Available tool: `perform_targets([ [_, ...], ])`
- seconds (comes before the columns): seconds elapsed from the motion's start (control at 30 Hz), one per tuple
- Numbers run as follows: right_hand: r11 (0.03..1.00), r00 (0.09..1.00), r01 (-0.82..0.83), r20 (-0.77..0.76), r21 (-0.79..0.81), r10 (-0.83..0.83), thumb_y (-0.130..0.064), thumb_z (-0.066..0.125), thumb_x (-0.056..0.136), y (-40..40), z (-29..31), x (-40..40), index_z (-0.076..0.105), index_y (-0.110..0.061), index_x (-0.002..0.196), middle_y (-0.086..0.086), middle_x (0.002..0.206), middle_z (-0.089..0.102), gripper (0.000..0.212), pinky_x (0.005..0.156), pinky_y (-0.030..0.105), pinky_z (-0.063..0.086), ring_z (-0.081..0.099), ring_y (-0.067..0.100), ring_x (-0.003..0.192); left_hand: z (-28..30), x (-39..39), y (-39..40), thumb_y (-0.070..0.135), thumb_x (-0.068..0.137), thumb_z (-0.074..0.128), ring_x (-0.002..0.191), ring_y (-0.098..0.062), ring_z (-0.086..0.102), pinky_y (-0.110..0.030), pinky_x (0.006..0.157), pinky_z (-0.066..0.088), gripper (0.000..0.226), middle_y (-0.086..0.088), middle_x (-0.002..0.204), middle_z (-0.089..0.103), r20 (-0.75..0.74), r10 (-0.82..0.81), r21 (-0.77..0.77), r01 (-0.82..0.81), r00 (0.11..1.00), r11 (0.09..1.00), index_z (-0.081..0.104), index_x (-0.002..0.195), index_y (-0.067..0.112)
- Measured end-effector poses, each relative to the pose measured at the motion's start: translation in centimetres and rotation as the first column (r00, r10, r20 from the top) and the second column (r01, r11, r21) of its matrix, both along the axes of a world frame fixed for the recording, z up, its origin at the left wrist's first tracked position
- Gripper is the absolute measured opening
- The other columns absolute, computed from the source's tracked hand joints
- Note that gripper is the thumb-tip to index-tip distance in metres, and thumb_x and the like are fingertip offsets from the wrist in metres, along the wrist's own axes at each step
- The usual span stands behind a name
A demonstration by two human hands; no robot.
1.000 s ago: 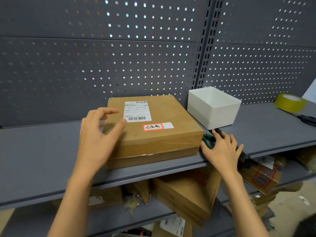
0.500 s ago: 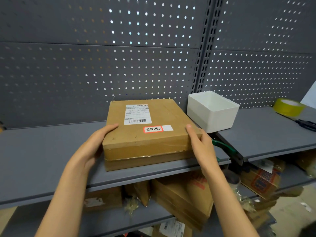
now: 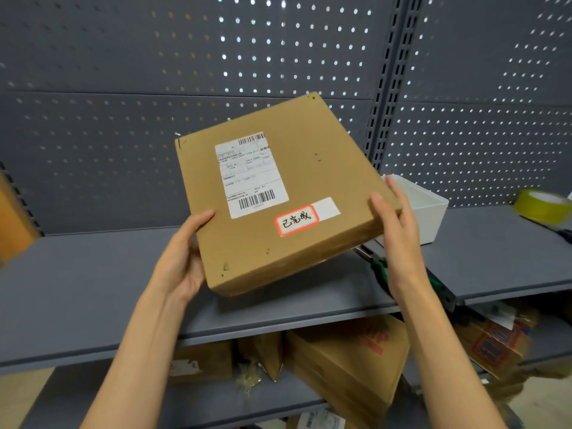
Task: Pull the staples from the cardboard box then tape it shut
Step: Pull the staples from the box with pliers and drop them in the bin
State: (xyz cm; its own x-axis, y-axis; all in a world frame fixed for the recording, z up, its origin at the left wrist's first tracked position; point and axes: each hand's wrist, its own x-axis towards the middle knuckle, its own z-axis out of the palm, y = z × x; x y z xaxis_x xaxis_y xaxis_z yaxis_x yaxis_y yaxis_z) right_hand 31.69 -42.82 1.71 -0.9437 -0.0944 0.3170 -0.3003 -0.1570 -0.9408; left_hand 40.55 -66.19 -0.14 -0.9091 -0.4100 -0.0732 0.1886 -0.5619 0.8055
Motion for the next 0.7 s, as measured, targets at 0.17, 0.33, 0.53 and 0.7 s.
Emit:
perform_targets([
  [0.17, 0.998, 0.997, -0.043, 0.062, -0.051, 0.047, -0.065, 0.068, 0.063, -1.8, -0.9, 2.2, -0.005, -0.05, 0.143, -0.016, 0.156, 0.005, 0.11, 0.113, 0.041, 0.02, 0.016, 0.009, 0.142, -0.2, -0.9, 1.9, 0.017, 0.071, 0.069, 0.111, -0.017, 0.062, -0.039, 0.093, 0.051, 0.09, -0.005, 0.123, 0.063, -0.177, 0.169, 0.123, -0.148, 0.97, 0.981, 0.023, 0.147, 0.019],
  [0.33, 0.936, 0.955, -0.276, 0.051, -0.221, 0.293, -0.051, 0.075, 0.057, -4.6, -2.5, 4.1, 0.006, -0.05, 0.144, -0.011, 0.145, 0.041, 0.111, 0.107, 0.051, 0.036, 0.045, 0.011, 0.128, -0.8, -1.6, 6.6, 0.021, 0.07, 0.067, 0.085, -0.01, 0.068, -0.033, 0.072, 0.056, 0.081, 0.0, 0.114, 0.066, -0.263, 0.076, 0.102, -0.051, 0.962, 0.993, 0.03, 0.141, 0.03],
  [0.53, 0.922, 0.959, -0.273, -0.009, -0.275, 0.282, -0.036, 0.072, 0.067, -2.6, -1.8, 2.7, 0.038, -0.033, 0.139, -0.008, 0.123, 0.061, 0.079, 0.102, 0.054, 0.041, 0.059, 0.009, 0.112, -0.5, -0.8, 5.4, 0.051, 0.044, 0.089, 0.114, -0.026, 0.057, -0.052, 0.093, 0.046, 0.114, -0.007, 0.13, 0.056, -0.261, 0.051, 0.062, -0.036, 0.964, 0.997, 0.032, 0.141, 0.032],
  [0.7, 0.92, 0.931, -0.353, 0.033, -0.173, 0.363, -0.039, 0.074, 0.062, 0.2, -0.8, 0.4, 0.047, -0.027, 0.135, -0.002, 0.122, 0.063, 0.078, 0.087, 0.04, 0.051, 0.055, 0.021, 0.116, 0.3, 1.1, -1.8, 0.075, 0.045, 0.072, 0.105, -0.022, 0.06, -0.039, 0.092, 0.048, 0.12, -0.004, 0.125, 0.058, -0.233, 0.112, 0.053, -0.102, 0.966, 0.993, 0.034, 0.144, 0.019],
])
